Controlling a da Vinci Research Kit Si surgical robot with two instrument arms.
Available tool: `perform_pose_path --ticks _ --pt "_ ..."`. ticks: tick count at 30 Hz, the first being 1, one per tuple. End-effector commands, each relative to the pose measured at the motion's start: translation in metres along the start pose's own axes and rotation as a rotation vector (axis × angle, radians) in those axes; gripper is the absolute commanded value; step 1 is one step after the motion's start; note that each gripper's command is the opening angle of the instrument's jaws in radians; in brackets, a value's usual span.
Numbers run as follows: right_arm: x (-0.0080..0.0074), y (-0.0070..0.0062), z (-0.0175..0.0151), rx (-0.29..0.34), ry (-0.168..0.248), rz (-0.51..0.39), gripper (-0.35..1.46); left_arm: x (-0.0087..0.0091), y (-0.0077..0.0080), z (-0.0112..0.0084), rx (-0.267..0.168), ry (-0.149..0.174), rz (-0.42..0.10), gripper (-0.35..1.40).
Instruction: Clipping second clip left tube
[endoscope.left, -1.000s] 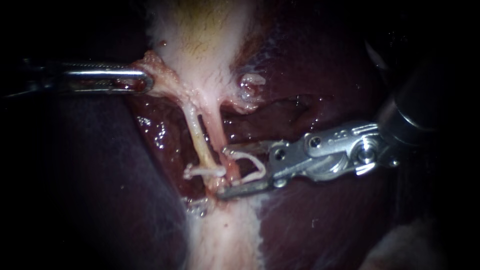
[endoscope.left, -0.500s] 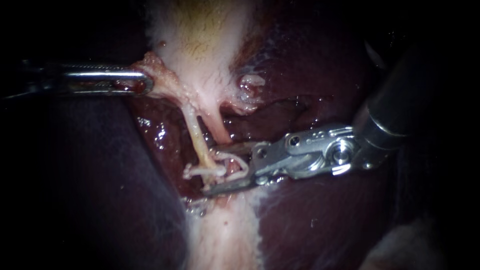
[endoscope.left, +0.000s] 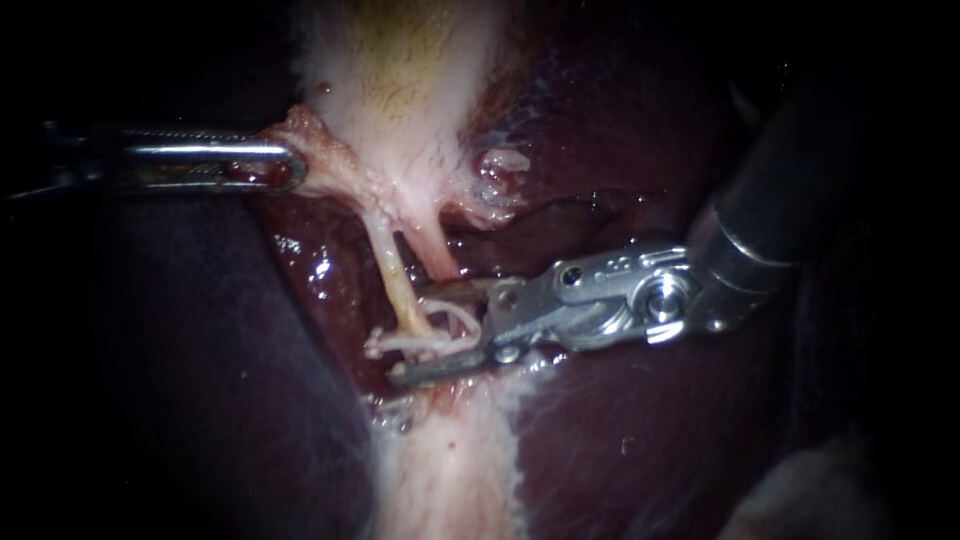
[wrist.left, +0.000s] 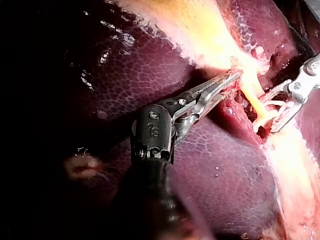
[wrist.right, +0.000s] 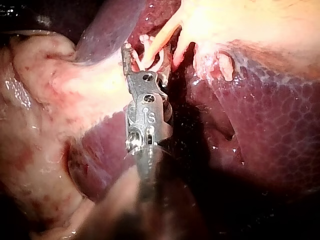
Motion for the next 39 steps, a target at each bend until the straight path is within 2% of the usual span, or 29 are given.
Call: perform_pose_path --ticks 1,7,10,14,23,29,33,36,39 --pt "0.0001 0.0 0.0001 0.003 0.004 0.007 0.5 0.0 0.0 0.0 0.001 0.0 0.0 -0.35" --pt "0.0003 0.0002 0.0018 0.004 0.021 0.028 0.49 0.0 0.0 0.0 0.001 0.0 0.0 -0.35" --pt "0.0001 0.0002 0.0029 0.043 0.019 0.042 0.49 0.0 0.0 0.0 0.001 0.0 0.0 -0.35" --pt "-0.0001 0.0001 0.0036 0.1 0.05 0.071 0.48 0.0 0.0 0.0 0.001 0.0 0.0 -0.35" --pt "0.0 0.0 0.0037 0.14 0.085 0.111 0.48 0.0 0.0 0.0 0.001 0.0 0.0 -0.35" --pt "0.0005 -0.0006 0.0035 0.157 0.14 0.112 0.48 0.0 -0.0001 -0.0001 0.0 0.0 0.0 -0.35" --pt "0.001 -0.0013 0.0034 0.164 0.16 0.112 0.48 0.0 -0.0002 -0.0001 0.0 0.0 0.0 -0.35" --pt "0.0014 -0.002 0.0035 0.188 0.182 0.109 0.48 -0.0001 -0.0003 -0.0001 -0.001 0.0 0.0 -0.35" --pt "0.0017 -0.0026 0.0035 0.215 0.184 0.102 0.48 -0.0001 -0.0004 -0.0001 -0.001 0.0 0.0 -0.35"
